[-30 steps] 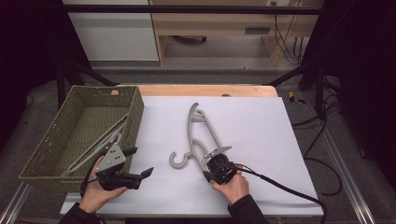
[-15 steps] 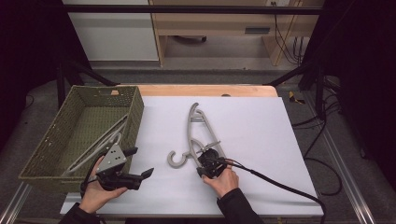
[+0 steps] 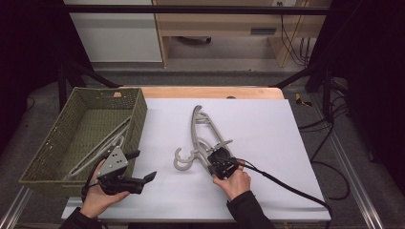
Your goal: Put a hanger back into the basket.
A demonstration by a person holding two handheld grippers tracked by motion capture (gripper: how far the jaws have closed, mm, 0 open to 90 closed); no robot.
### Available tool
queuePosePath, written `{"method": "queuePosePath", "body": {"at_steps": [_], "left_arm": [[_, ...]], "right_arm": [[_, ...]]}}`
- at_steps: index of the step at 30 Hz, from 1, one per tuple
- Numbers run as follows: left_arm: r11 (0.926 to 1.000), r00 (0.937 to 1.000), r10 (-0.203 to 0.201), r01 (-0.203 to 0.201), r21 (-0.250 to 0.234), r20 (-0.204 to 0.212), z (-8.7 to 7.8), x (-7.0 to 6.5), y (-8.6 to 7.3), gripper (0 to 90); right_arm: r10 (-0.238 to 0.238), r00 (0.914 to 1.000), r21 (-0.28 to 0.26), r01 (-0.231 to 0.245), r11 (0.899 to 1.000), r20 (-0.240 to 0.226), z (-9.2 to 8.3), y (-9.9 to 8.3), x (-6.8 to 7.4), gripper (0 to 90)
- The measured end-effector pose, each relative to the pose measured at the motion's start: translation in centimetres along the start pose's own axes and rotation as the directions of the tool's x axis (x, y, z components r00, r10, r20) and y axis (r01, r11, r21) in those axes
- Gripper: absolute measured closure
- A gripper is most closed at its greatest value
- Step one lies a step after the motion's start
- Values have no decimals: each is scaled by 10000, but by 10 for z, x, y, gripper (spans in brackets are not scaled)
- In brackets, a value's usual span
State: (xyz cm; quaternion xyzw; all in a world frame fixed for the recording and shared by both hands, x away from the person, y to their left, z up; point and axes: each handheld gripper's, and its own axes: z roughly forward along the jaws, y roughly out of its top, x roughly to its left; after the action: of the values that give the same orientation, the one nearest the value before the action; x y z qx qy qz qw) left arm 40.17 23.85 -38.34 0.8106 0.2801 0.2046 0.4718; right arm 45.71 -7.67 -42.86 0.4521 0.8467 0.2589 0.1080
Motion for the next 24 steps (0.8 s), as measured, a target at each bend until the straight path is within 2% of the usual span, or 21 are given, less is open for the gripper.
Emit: {"method": "queuePosePath", "body": {"at_steps": [9, 14, 17, 18, 19, 20, 21, 22, 23, 24], "left_arm": [[9993, 9998, 50, -57, -364, -179, -13, 4, 5, 110], [9990, 9997, 146, -153, -418, -185, -18, 5, 7, 108], [9984, 9988, 433, -440, -362, -208, -21, 5, 11, 106], [9984, 9988, 433, -440, -362, -208, -21, 5, 11, 105], [9972, 9976, 669, -675, -317, -170, -22, 4, 15, 105], [9972, 9976, 669, -675, -317, -170, -22, 4, 15, 103], [9951, 9953, 954, -958, -233, -156, -23, 3, 18, 102], [9951, 9953, 954, -958, -233, -156, -23, 3, 18, 101], [9905, 9906, 1370, -1370, -90, -65, -23, 0, 22, 100], [9877, 9877, 1565, -1565, 4, -12, -22, -1, 24, 99]], "right_arm": [[-17, 9983, -463, -9, 9989, -577, -37, 7, -18, 828], [-163, 9954, -667, 101, 9977, -943, -53, 9, -23, 828], [-890, 9799, -951, 729, 9928, -1784, -68, 9, -28, 828], [-992, 9740, -949, 813, 9922, -2035, -72, 8, -28, 828], [-1170, 9662, -1016, 957, 9902, -2299, -75, 8, -29, 828], [-1170, 9662, -1016, 957, 9902, -2299, -75, 8, -29, 828], [-1386, 9535, -1045, 1142, 9879, -2676, -82, 6, -28, 828], [-1386, 9535, -1045, 1142, 9879, -2676, -82, 6, -28, 828], [-1609, 9405, -1014, 1363, 9855, -2992, -88, 4, -26, 828], [-1764, 9332, -1050, 1506, 9830, -3130, -90, 2, -26, 828]]}}
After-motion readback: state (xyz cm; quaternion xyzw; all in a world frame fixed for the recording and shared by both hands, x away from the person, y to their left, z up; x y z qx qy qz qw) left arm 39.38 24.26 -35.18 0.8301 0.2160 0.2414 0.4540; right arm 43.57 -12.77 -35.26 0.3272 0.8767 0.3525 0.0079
